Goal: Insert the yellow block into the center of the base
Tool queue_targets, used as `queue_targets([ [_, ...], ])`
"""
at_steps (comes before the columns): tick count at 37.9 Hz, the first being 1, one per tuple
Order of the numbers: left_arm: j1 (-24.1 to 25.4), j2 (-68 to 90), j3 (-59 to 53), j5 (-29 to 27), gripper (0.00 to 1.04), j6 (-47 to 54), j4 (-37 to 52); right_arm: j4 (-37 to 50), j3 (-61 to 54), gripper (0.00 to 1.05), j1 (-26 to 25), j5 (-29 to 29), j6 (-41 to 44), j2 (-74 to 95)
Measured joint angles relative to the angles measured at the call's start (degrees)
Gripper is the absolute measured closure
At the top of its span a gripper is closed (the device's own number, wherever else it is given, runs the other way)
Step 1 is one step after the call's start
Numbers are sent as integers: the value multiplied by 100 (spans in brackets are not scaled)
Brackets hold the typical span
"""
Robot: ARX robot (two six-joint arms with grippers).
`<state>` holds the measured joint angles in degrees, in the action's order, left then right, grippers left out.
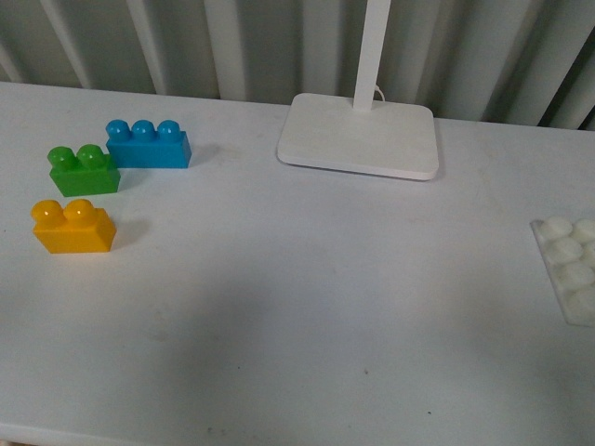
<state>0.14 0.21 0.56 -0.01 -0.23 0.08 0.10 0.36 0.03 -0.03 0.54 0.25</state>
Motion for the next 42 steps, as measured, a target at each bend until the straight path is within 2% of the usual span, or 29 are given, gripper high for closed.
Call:
queue_targets([
  [29, 0, 0, 0, 0, 6, 0, 0, -2, 0, 9, 0, -4, 0, 2],
  [30, 0, 0, 0, 0, 6, 0, 0, -140, 44, 9, -44, -92, -20, 79],
  [32, 0, 0, 0, -4, 6, 0, 0, -979, 431, 9, -328, -826, -22, 643],
  [34, 0, 0, 0, 11, 6, 0, 0, -1211, 704, 9, -634, -1311, 22, 1392],
  [37, 0, 0, 0, 4, 6, 0, 0, -614, 953, 9, -1091, -1672, 151, 2699],
  [41, 0, 0, 0, 2, 6, 0, 0, 667, 1215, 9, -1416, -1648, 413, 4398],
  [42, 0, 0, 0, 0, 6, 0, 0, 1244, 1355, 9, -1499, -1635, 525, 5165],
])
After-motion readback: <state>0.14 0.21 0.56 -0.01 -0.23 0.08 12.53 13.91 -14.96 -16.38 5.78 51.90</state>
